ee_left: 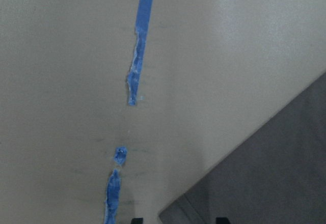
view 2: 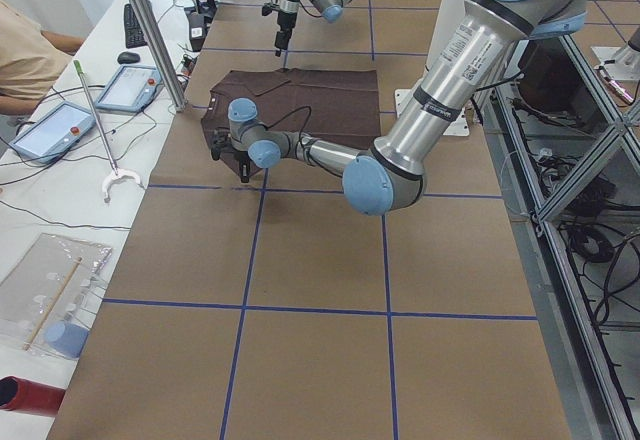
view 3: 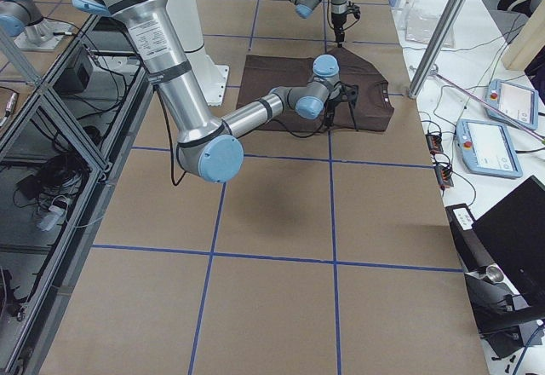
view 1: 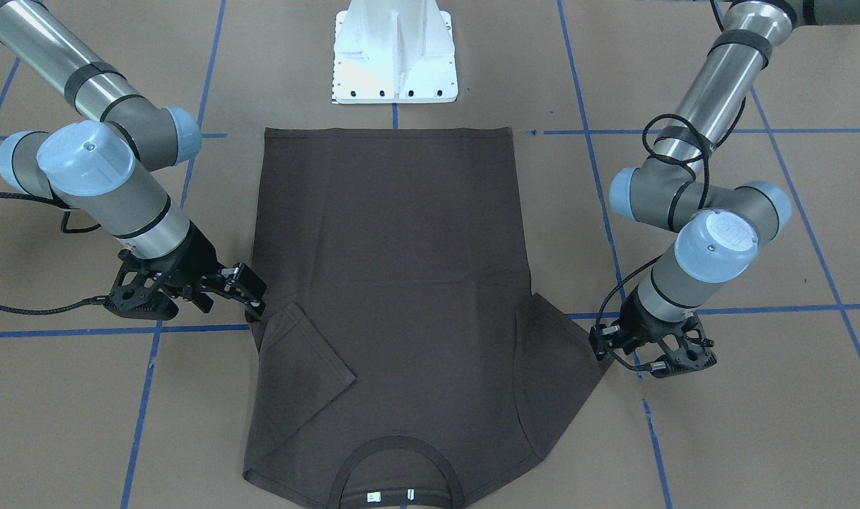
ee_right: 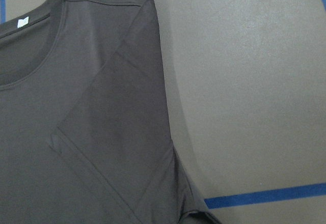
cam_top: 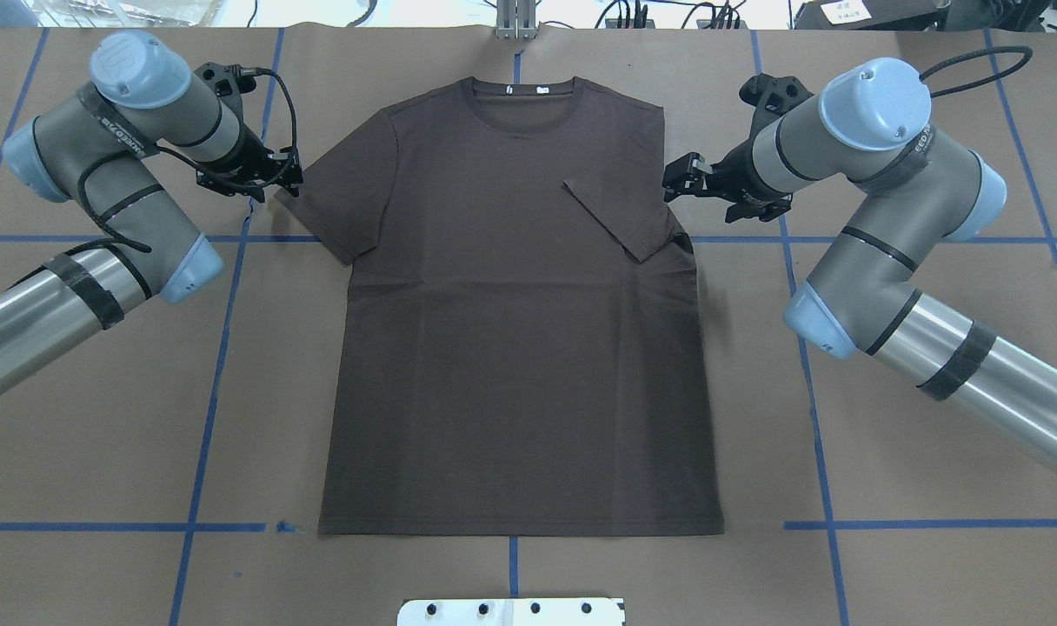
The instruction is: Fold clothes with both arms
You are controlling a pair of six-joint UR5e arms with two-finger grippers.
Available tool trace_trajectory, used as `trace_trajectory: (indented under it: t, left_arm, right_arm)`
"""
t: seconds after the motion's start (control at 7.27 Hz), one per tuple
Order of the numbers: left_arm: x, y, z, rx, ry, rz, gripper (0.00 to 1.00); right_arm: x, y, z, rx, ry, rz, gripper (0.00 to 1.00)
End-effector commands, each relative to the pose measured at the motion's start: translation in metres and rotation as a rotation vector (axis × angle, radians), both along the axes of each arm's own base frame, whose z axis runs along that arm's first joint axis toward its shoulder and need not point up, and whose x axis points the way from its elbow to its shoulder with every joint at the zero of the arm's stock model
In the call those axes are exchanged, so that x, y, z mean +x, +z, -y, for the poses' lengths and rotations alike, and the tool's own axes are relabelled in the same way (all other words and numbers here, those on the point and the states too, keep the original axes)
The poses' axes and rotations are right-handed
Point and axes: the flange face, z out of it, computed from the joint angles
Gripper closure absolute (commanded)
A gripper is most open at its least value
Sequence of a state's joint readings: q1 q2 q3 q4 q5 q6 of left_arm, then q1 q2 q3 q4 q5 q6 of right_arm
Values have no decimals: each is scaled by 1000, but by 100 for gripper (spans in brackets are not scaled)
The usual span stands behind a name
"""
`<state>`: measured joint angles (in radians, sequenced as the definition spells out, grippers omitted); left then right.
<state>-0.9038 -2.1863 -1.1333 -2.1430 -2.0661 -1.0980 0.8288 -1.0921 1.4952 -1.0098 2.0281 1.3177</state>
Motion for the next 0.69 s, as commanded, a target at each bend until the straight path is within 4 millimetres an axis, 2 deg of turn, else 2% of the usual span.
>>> trace_trajectory:
  t: [0.0, 0.28, 0.55]
  left_arm:
    - [1, 5, 1, -4, 2, 5, 45]
    - [3, 3, 2, -3, 4, 4, 47]
    - [5, -2, 2, 2, 5, 0, 56]
  right_arm:
    - [0, 0, 0, -1, 0, -1, 0]
    - [-1, -1, -1, 1, -3, 2, 0]
    - [-1, 1, -1, 0, -3, 1, 0]
